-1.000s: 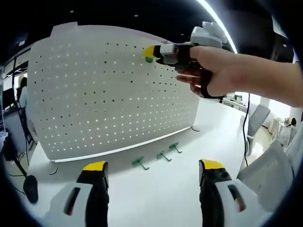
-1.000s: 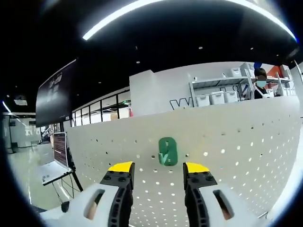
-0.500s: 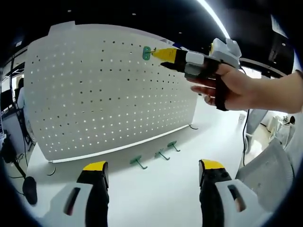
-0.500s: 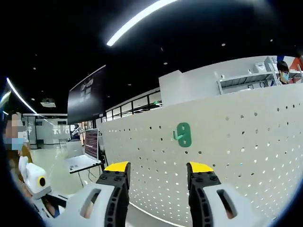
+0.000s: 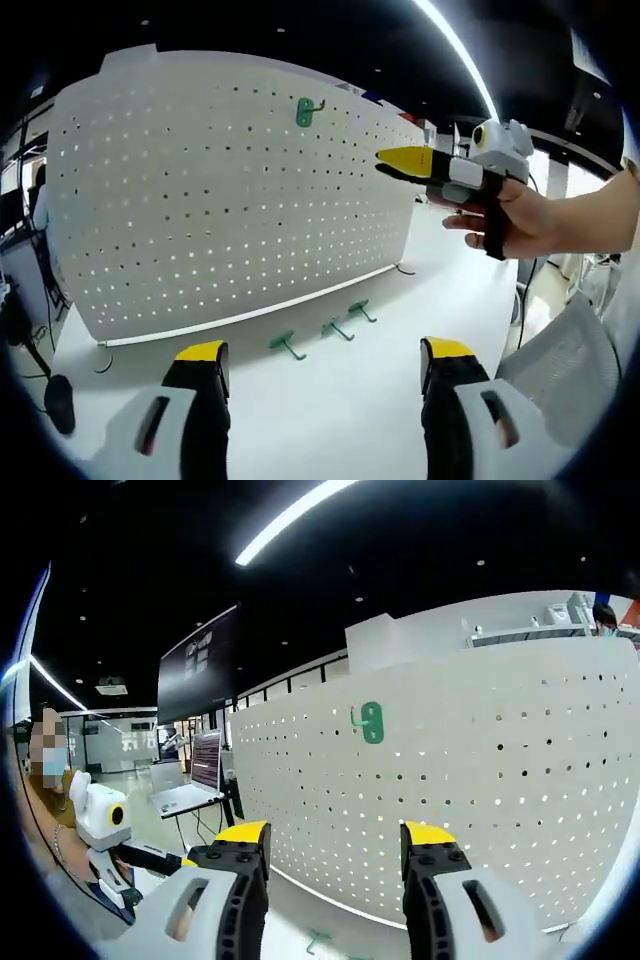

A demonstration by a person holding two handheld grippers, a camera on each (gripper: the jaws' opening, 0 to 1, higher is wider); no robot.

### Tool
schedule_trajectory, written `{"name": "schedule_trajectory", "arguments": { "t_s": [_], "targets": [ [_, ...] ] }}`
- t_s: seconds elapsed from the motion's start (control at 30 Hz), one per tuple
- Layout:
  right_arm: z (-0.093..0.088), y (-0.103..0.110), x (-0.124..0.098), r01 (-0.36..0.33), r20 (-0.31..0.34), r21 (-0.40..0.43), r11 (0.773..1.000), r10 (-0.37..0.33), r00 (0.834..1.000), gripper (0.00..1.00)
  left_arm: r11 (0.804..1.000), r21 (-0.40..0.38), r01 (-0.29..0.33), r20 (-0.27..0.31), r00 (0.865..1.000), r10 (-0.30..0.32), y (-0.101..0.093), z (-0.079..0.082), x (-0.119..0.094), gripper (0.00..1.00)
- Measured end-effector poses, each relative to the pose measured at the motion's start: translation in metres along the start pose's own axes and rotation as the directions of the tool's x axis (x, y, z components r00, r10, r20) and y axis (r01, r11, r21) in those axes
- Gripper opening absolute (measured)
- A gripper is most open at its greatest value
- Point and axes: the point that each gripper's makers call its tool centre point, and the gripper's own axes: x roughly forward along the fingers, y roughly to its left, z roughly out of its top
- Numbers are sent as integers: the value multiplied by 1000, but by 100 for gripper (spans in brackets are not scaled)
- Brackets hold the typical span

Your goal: Insert the hook assembly into the mounting plate slot until the hook locks in place.

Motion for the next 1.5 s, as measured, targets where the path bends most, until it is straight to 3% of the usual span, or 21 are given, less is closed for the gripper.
{"name": "schedule_trajectory", "arguments": {
  "t_s": [0.23,0.53,0.97,1.5],
  "targets": [
    [-9,-4,-15,5,-28,-23,1000,-6,1000,51,1000,-1,-1,3,1000,1,0,1,-1,80],
    [-43,-14,-53,20,-124,12,1000,-19,992,54,1000,-1,6,-6,1000,-6,-2,-2,0,80],
    [-96,-21,-106,83,-289,49,995,-65,955,54,1000,1,15,-28,1000,-15,-2,-11,-1,80],
    [-127,-25,-145,118,-383,72,990,-82,920,58,1000,-5,13,-56,998,-13,2,-24,-9,80]
  ]
}}
